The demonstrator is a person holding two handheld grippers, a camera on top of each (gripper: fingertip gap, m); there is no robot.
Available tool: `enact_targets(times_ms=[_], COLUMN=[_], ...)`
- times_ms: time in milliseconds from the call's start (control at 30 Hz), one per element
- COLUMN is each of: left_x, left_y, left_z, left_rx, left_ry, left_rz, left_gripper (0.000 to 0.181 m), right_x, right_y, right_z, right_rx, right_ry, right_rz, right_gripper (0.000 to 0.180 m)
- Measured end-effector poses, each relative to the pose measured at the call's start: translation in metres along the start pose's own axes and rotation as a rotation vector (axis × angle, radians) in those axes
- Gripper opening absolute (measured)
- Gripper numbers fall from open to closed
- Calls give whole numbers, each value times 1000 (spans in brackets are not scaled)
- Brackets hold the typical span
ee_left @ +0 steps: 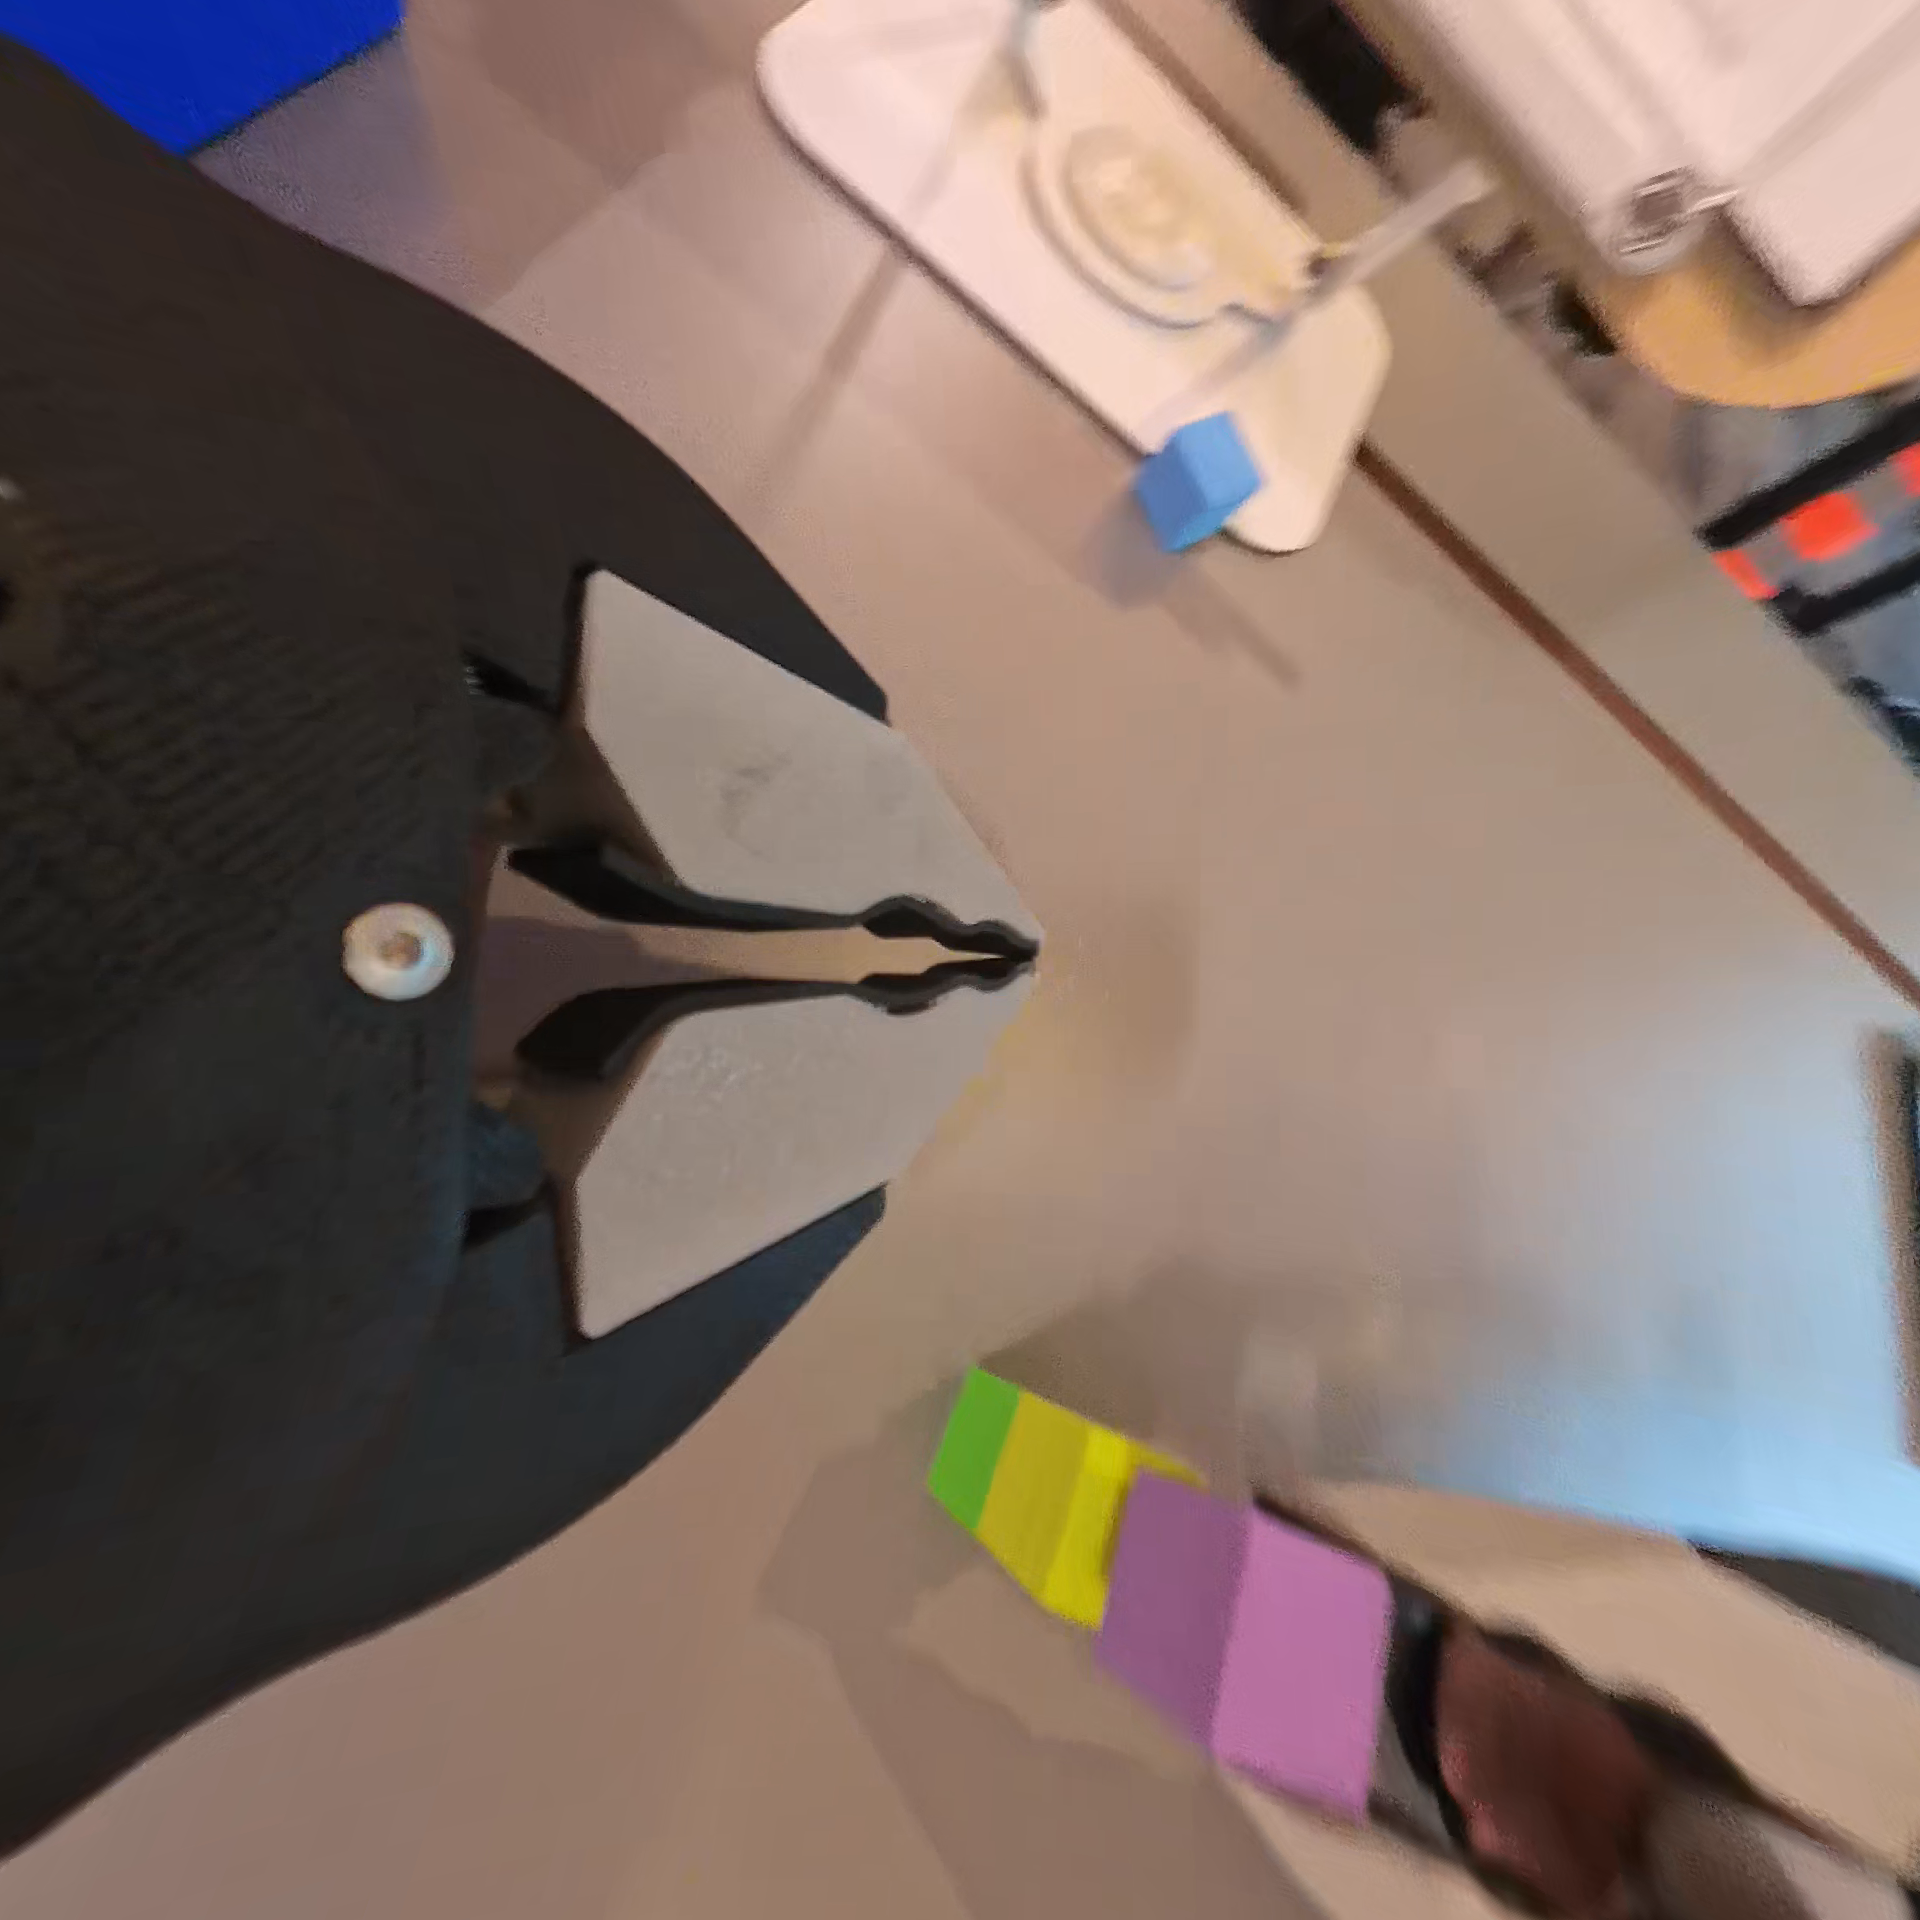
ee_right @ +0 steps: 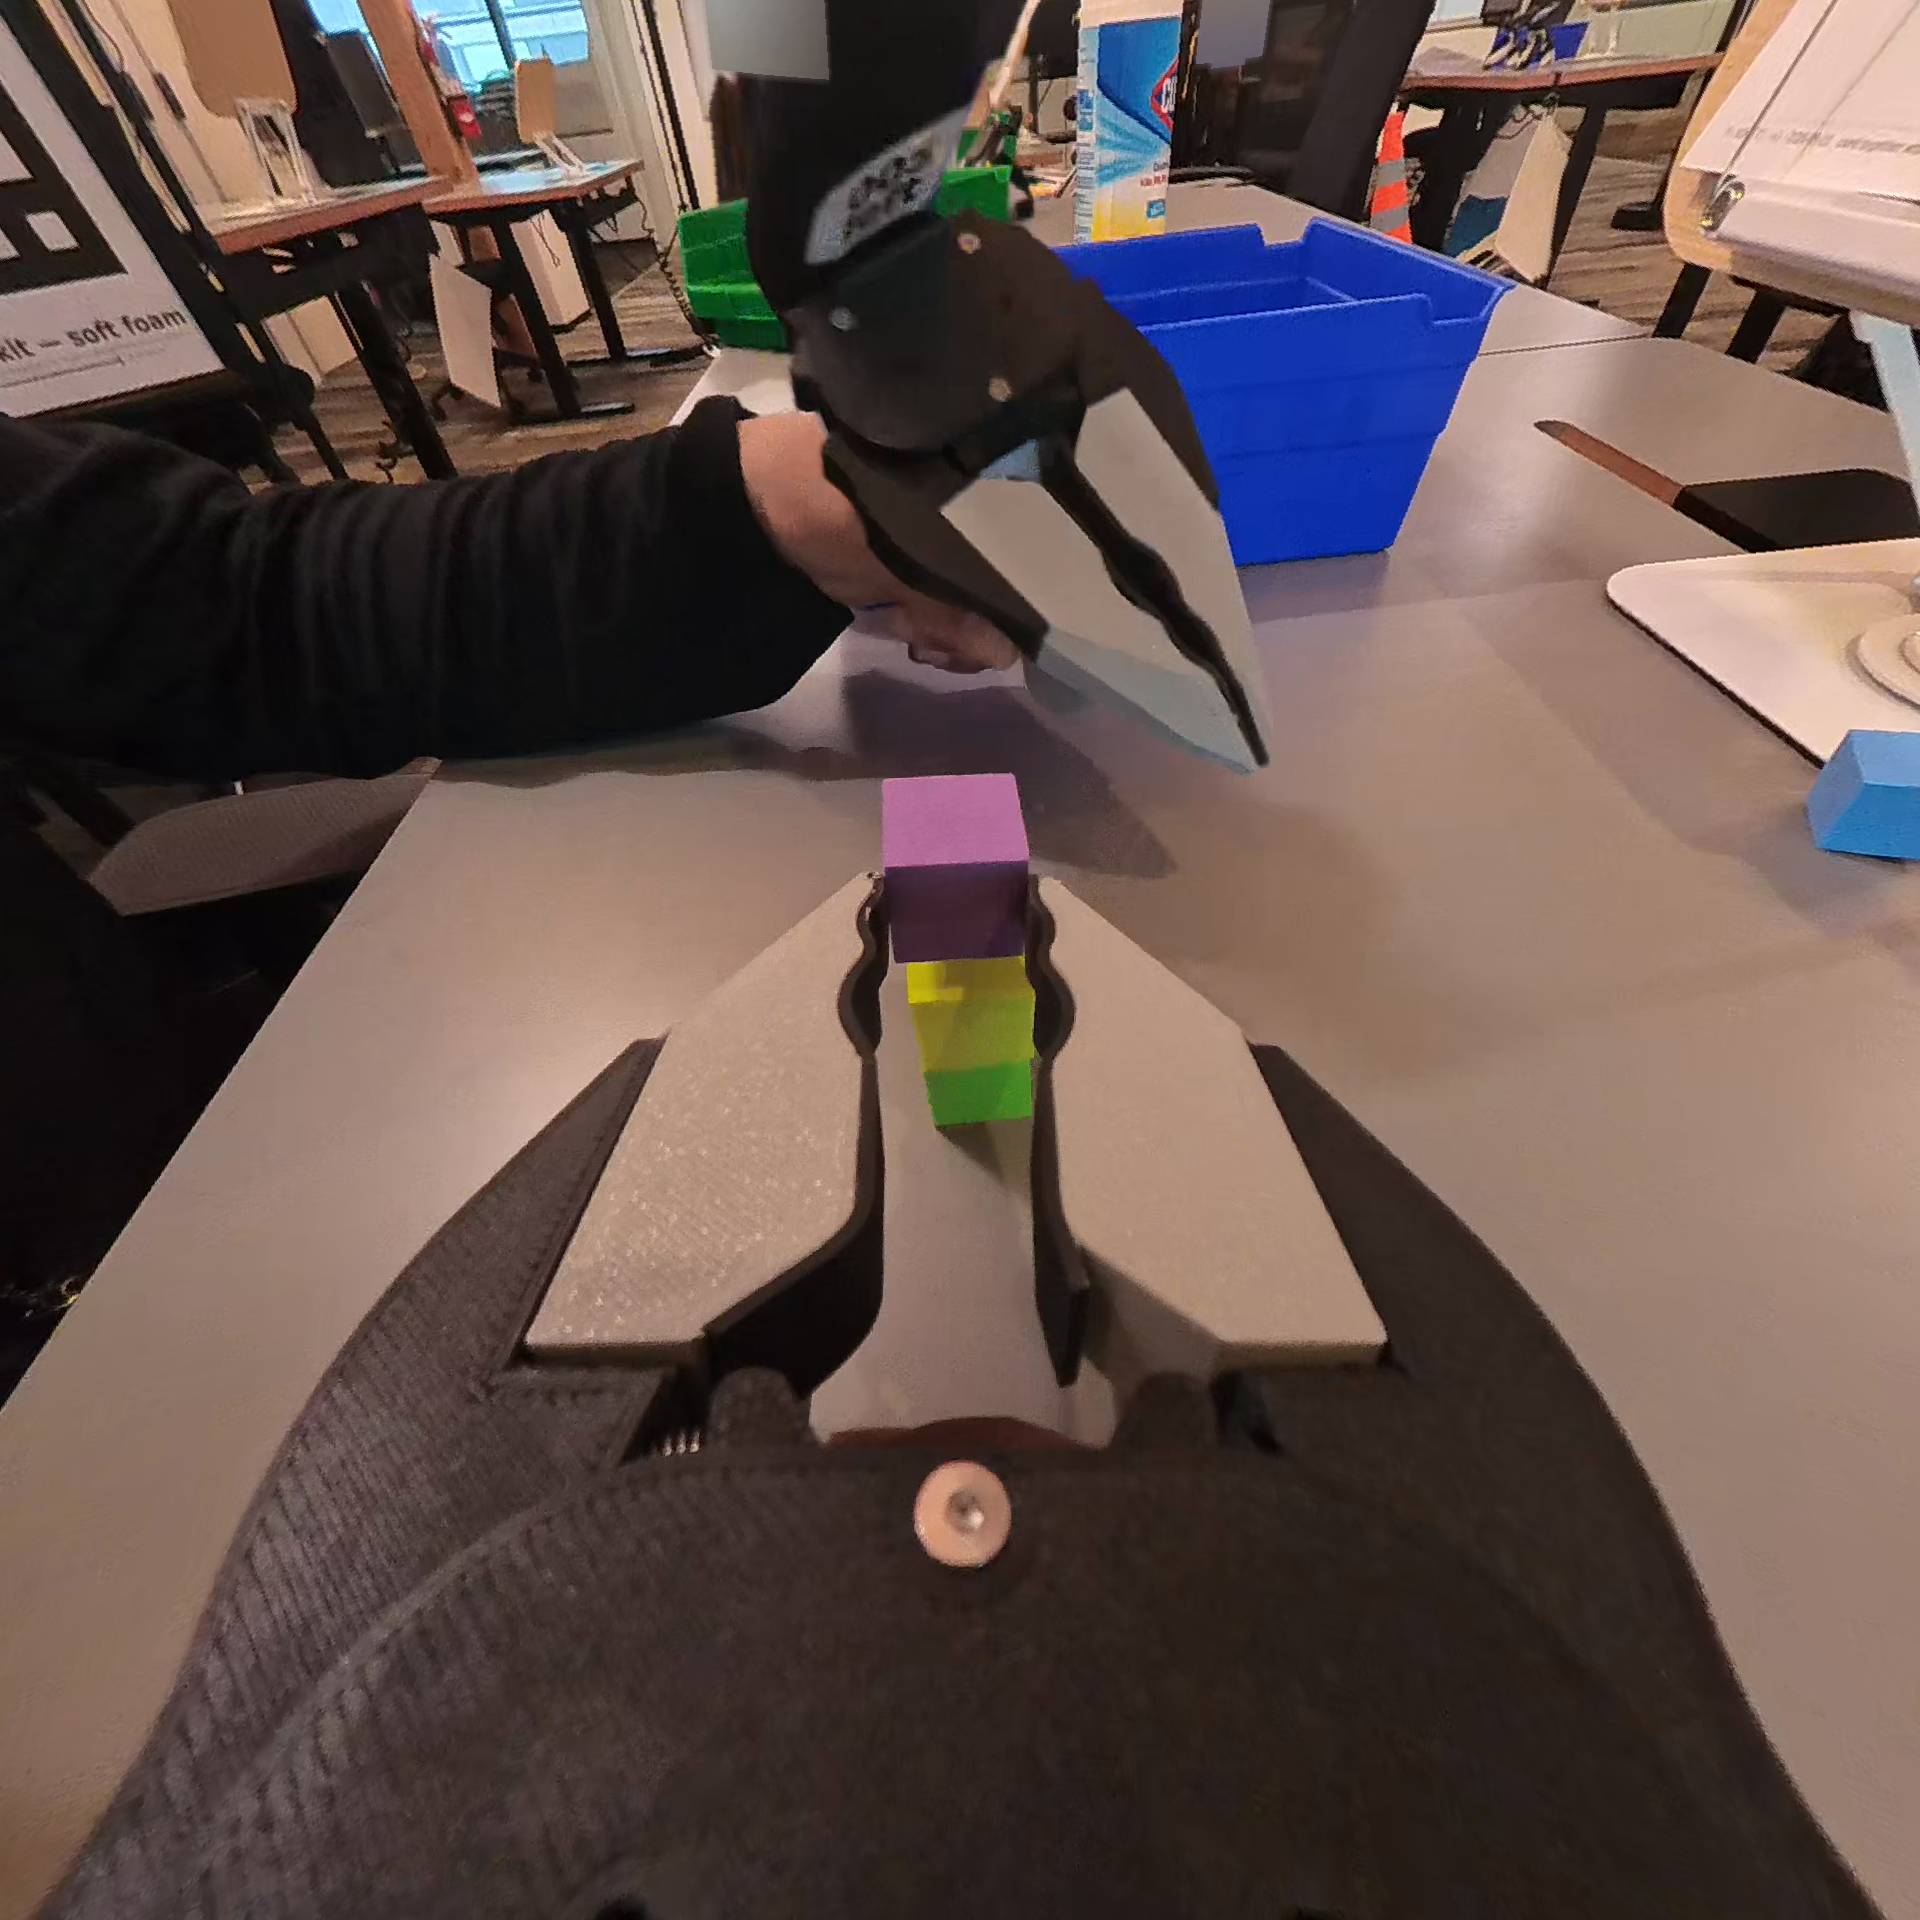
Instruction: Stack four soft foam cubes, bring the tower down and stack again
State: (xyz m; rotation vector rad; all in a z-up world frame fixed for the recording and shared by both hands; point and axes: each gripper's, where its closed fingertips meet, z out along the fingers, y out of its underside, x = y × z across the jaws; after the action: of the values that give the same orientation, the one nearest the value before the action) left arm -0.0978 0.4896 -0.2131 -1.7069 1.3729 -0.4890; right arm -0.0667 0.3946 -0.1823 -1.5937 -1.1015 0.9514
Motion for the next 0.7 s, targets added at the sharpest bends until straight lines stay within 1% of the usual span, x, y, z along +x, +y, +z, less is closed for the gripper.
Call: enact_targets(times_ms=[67, 167, 267, 500, 700], left_x=[-10, -14, -13, -11, -9], left_y=[17, 30, 36, 38, 43], left_z=[6, 9, 11, 13, 15], left_rx=[-88, -151, -177, -194, -214], left_ry=[-39, -58, -45, -54, -39], left_rz=[-51, -70, -97, -61, -71], left_gripper=[0, 0, 0, 0, 0], right_x=[1, 2, 2, 2, 1], right_y=[-1, 0, 2, 3, 5], right_z=[-1, -1, 1, 1, 2], right_rx=[5, -1, -14, -21, -38], right_ry=[-1, 2, 4, 6, 3], right_rz=[8, 9, 5, 9, 2], right_gripper=[23, 23, 23, 23, 23])
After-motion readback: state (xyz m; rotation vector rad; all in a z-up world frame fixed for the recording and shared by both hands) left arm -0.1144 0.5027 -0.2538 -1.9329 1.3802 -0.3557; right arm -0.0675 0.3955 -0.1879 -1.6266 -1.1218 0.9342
